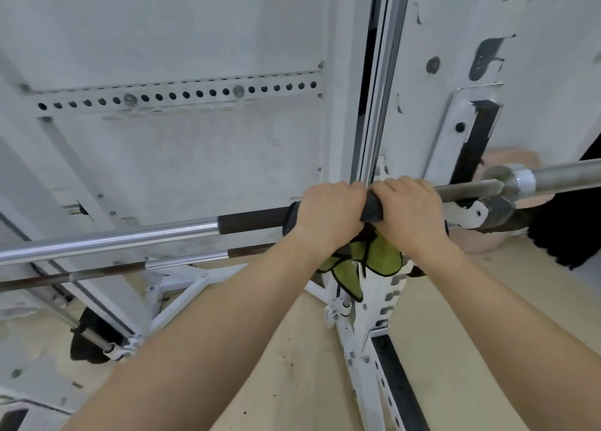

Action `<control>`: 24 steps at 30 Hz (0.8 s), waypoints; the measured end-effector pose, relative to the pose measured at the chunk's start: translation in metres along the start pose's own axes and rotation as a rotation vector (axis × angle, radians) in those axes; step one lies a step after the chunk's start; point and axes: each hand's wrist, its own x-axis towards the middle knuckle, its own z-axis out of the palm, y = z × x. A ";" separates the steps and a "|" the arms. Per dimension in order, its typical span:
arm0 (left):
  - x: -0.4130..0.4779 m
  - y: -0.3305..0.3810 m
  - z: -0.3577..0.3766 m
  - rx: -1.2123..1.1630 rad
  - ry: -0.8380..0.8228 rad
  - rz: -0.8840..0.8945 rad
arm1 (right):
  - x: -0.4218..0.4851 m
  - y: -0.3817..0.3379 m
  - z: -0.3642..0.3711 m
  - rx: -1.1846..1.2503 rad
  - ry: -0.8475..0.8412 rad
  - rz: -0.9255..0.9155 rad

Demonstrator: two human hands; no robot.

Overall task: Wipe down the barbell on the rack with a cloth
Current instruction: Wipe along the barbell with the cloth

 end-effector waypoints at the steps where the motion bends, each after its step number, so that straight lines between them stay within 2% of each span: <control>1: -0.004 -0.006 0.000 -0.005 -0.004 0.003 | 0.001 -0.010 -0.001 0.008 0.013 0.019; 7: -0.040 -0.051 -0.005 0.031 0.031 0.000 | 0.011 -0.076 -0.011 0.049 0.004 0.047; 15: -0.091 -0.128 -0.001 0.059 0.040 -0.104 | 0.028 -0.169 -0.020 0.119 0.020 -0.049; 19: -0.088 -0.128 0.002 0.112 0.035 -0.140 | 0.030 -0.160 -0.013 0.103 0.018 -0.136; 24: -0.066 -0.095 0.006 0.153 0.048 -0.169 | 0.022 -0.104 -0.007 0.081 0.039 -0.254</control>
